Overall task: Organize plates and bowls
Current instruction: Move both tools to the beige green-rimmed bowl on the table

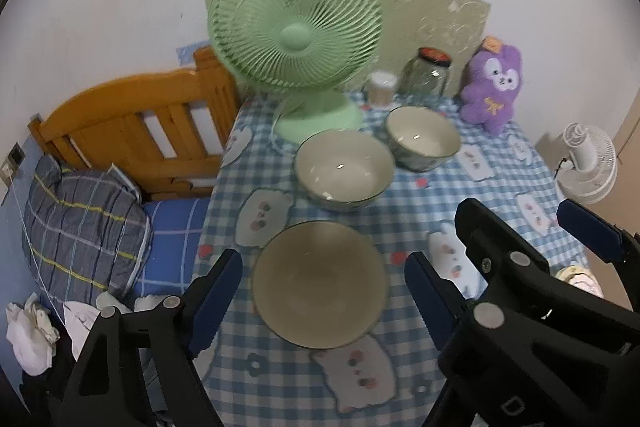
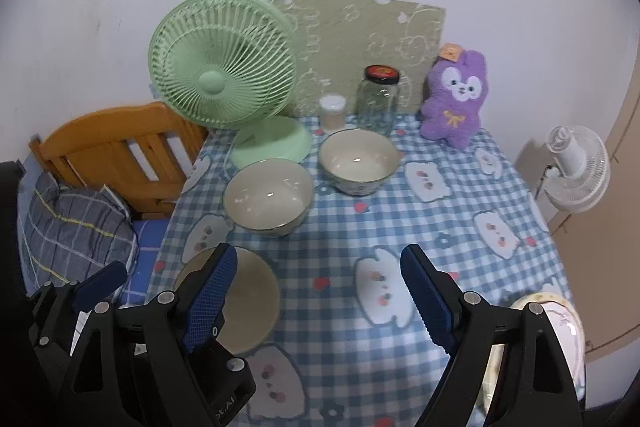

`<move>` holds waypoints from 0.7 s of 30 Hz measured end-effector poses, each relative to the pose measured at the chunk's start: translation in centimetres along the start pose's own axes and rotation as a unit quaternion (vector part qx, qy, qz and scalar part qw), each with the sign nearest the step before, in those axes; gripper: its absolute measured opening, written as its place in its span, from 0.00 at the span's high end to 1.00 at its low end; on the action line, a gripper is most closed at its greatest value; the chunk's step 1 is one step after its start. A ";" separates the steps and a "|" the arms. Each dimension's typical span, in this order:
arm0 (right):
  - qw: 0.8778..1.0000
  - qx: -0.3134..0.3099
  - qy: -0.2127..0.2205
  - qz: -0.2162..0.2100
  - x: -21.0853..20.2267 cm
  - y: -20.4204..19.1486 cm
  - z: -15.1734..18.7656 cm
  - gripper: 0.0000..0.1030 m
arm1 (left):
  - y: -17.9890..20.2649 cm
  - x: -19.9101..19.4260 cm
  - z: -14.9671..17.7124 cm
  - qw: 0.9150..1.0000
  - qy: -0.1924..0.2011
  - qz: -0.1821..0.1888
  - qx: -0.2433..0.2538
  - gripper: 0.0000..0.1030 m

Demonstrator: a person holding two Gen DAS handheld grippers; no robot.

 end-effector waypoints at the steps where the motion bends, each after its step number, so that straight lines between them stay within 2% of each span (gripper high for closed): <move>1: 1.000 -0.001 -0.006 -0.004 0.8 -0.6 0.1 0.16 | -0.5 0.4 0.1 1.000 -0.003 -0.001 -0.002 0.19; 8: 0.999 -0.005 -0.037 -0.004 5.2 -2.6 0.9 0.17 | -2.8 4.2 0.4 1.000 -0.023 -0.011 -0.002 0.19; 11: 0.999 -0.005 -0.053 -0.002 6.9 -2.8 1.3 0.23 | -3.4 5.9 0.6 0.999 -0.034 -0.017 0.001 0.24; 16: 0.997 0.002 -0.081 -0.001 9.6 -2.9 2.3 0.26 | -4.0 8.6 1.2 0.998 -0.059 -0.012 -0.005 0.28; 21: 0.994 0.003 -0.108 -0.005 11.7 -3.4 3.4 0.35 | -4.5 10.7 2.1 0.996 -0.087 0.000 -0.007 0.40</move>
Point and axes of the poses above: each gripper's, at about its wrist camera, not at the fingertips, and x roughly the way its jaws point, y to its right, z to its underside, the point moved 10 cm from there along x, roughly the way its jaws point, and after that the axes turned 5 degrees about -y, right-handed, at the moved point
